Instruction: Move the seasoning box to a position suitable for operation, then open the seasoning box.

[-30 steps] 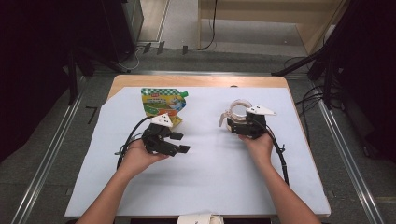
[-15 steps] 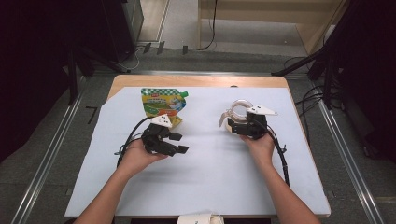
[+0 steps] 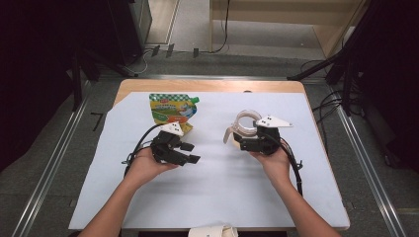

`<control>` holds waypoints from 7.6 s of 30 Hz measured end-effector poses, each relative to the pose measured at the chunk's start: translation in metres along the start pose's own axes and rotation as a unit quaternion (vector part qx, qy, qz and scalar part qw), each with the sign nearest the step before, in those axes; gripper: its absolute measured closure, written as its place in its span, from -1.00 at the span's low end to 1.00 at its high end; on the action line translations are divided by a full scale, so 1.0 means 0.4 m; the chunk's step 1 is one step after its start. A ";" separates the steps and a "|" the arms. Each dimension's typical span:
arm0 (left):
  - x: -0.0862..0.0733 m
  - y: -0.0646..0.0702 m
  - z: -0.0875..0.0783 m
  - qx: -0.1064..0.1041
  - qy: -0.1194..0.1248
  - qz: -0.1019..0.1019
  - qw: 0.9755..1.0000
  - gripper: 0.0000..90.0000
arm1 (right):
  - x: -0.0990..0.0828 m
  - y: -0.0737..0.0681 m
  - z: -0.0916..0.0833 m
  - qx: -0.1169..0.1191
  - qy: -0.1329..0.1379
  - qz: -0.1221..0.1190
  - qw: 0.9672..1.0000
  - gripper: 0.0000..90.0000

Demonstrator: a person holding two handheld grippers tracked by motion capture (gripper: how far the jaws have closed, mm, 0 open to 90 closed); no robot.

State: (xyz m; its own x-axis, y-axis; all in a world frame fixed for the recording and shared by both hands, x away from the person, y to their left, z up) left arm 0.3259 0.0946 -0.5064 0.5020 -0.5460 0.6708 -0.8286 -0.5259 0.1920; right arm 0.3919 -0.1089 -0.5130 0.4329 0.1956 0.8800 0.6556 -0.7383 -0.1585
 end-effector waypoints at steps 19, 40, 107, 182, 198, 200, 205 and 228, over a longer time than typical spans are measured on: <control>0.009 0.016 -0.039 -0.001 0.021 -0.011 1.000 0.34 | -0.075 -0.193 -0.012 0.082 -0.034 -0.020 0.996 -0.74; 0.012 0.033 -0.025 -0.023 0.012 0.009 1.000 0.38 | -0.128 -0.264 -0.002 0.121 -0.091 -0.057 0.987 -0.91; -0.002 0.151 0.021 -0.117 -0.043 0.006 0.992 1.00 | -0.080 -0.190 -0.126 0.098 -0.092 -0.020 0.991 1.00; 0.027 0.082 -0.020 -0.086 0.020 0.004 0.996 0.00 | -0.200 -0.345 -0.175 0.126 -0.143 -0.046 0.980 1.00; 0.033 0.089 -0.002 -0.082 0.016 0.020 0.996 -0.01 | -0.193 -0.214 -0.199 0.051 -0.145 0.002 0.988 1.00; 0.035 0.093 -0.001 -0.084 0.018 0.023 0.996 -0.01 | -0.186 -0.195 -0.196 0.044 -0.142 0.008 0.989 1.00; 0.042 0.098 0.006 -0.080 0.026 0.033 0.996 -0.13 | -0.165 -0.153 -0.178 0.033 -0.126 0.021 0.991 1.00; 0.124 0.107 0.067 -0.118 0.028 0.051 0.991 -0.50 | -0.113 -0.083 -0.177 0.036 -0.131 0.026 0.990 1.00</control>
State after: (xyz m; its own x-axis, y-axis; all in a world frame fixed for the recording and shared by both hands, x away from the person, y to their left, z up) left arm 0.3220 0.0274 -0.4843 0.4028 -0.5475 0.7335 -0.9128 -0.2990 0.2781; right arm 0.3070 -0.1390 -0.5157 0.6066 0.3274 0.7245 0.6668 -0.7057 -0.2394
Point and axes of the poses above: each handheld gripper's, and its own axes: z roughly forward along the jaws, x roughly out of its top, y roughly to its right, the point moved 9 cm from there along z, roughly forward along the jaws, and after that the axes turned 5 degrees about x, right-handed, at the moved point
